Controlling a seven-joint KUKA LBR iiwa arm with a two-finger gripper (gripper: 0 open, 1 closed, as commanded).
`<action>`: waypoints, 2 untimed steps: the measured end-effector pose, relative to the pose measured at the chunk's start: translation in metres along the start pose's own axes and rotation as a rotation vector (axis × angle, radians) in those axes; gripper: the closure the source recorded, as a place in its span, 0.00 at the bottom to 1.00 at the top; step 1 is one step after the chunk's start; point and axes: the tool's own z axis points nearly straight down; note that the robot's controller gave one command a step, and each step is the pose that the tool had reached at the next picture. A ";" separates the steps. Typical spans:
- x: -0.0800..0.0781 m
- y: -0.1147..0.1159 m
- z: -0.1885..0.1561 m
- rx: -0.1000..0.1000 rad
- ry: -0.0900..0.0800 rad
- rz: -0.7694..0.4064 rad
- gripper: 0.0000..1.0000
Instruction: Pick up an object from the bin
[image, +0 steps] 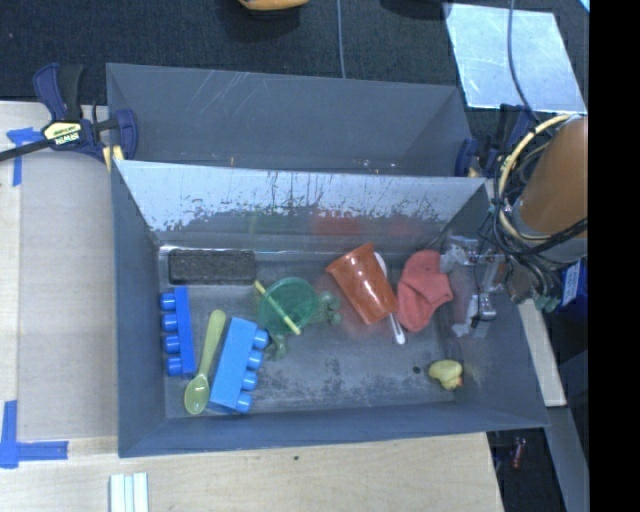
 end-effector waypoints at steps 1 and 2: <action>-0.002 0.001 -0.004 0.002 -0.008 -0.004 0.00; -0.047 0.018 0.054 0.005 -0.016 -0.112 0.00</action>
Offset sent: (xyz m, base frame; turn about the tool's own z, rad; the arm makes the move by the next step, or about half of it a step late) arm 0.0534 0.0221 -0.0692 -0.1364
